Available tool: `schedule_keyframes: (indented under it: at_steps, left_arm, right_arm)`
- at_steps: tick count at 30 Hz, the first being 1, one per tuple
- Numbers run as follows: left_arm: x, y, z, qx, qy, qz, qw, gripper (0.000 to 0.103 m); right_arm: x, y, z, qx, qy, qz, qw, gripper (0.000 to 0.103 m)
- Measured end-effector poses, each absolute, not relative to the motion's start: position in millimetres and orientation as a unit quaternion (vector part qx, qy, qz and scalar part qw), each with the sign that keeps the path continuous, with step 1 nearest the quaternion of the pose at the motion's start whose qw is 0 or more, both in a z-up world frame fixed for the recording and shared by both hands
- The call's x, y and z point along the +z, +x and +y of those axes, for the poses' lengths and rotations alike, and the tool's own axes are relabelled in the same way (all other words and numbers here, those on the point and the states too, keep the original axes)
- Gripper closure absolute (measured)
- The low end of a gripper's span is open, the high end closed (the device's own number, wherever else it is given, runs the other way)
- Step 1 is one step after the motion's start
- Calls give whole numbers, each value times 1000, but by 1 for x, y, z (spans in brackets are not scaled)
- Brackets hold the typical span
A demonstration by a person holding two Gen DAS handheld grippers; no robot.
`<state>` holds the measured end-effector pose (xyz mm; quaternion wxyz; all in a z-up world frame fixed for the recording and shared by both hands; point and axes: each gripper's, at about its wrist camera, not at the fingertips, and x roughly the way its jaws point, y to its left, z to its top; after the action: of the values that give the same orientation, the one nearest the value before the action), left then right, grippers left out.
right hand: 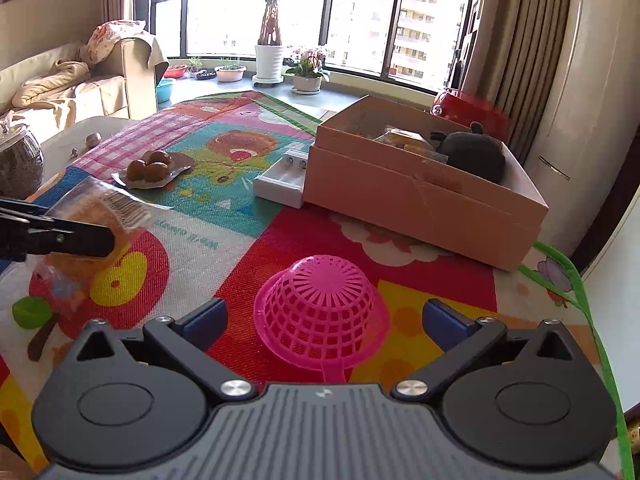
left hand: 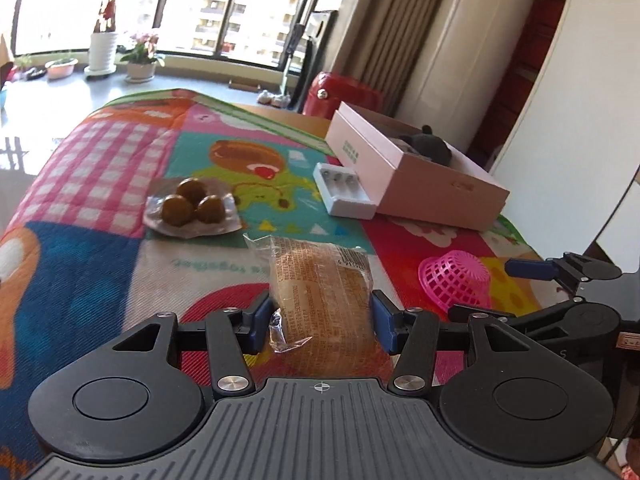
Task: Organize objects
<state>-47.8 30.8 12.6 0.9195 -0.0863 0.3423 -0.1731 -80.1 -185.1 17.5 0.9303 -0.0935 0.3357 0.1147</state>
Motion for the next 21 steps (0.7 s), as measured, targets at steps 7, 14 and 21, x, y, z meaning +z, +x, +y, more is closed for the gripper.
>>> schedule_keyframes:
  at_steps: [7, 14, 21]
  left_arm:
    - [3, -27, 1, -190, -69, 355, 913, 47]
    - [-1, -26, 1, -189, -83, 357, 911, 45]
    - [-1, -26, -4, -186, -65, 357, 913, 43]
  right_arm:
    - [10, -76, -199, 101, -65, 333, 935, 0]
    - [4, -73, -208, 99, -33, 335, 936, 0]
    - [0, -71, -207, 82, -32, 342, 936, 0]
